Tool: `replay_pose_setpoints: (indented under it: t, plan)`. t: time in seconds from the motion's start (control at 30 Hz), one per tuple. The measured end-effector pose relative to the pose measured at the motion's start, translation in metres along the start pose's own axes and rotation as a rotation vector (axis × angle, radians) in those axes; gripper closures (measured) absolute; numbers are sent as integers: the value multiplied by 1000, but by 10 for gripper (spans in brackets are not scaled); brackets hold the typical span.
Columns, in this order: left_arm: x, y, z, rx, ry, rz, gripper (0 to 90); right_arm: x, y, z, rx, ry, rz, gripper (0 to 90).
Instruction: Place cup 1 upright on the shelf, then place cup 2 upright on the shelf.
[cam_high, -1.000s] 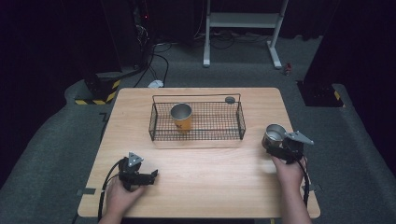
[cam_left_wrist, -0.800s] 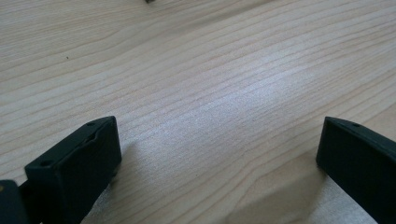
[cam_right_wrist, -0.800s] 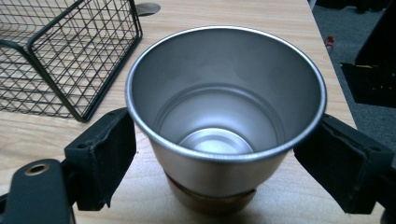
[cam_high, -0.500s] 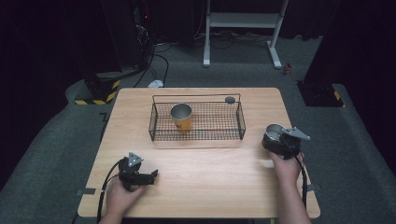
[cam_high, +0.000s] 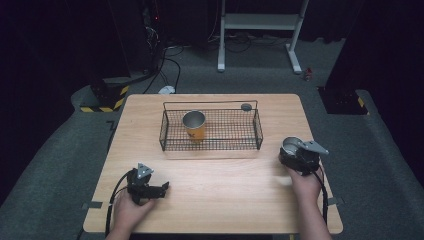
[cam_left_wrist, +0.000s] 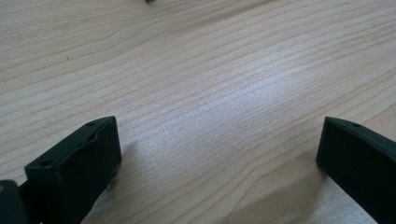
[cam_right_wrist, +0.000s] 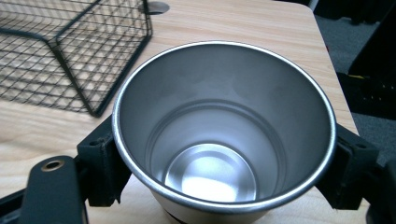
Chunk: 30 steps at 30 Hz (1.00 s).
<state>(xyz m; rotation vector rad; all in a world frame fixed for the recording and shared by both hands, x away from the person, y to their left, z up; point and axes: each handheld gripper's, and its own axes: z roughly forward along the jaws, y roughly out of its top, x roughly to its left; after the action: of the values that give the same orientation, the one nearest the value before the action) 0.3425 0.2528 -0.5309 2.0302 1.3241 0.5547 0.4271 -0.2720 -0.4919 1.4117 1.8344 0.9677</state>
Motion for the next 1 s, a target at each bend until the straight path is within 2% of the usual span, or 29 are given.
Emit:
replay_pose_setpoints:
  t: [0.4, 0.63, 0.77, 1.0]
  plan:
    - [0, 0, 1, -1, 5, -1, 2, 28, -1, -21, -34, 40, -45, 184]
    - [0, 0, 1, -1, 5, 0, 2, 38, 2, -31, -63, 68, -51, 184]
    - [0, 0, 1, -1, 4, -1, 2, 45, 5, -35, -74, 85, -33, 184]
    - [0, 1, 0, 3, 4, 3, 2, 59, 14, -37, -84, 113, -58, 184]
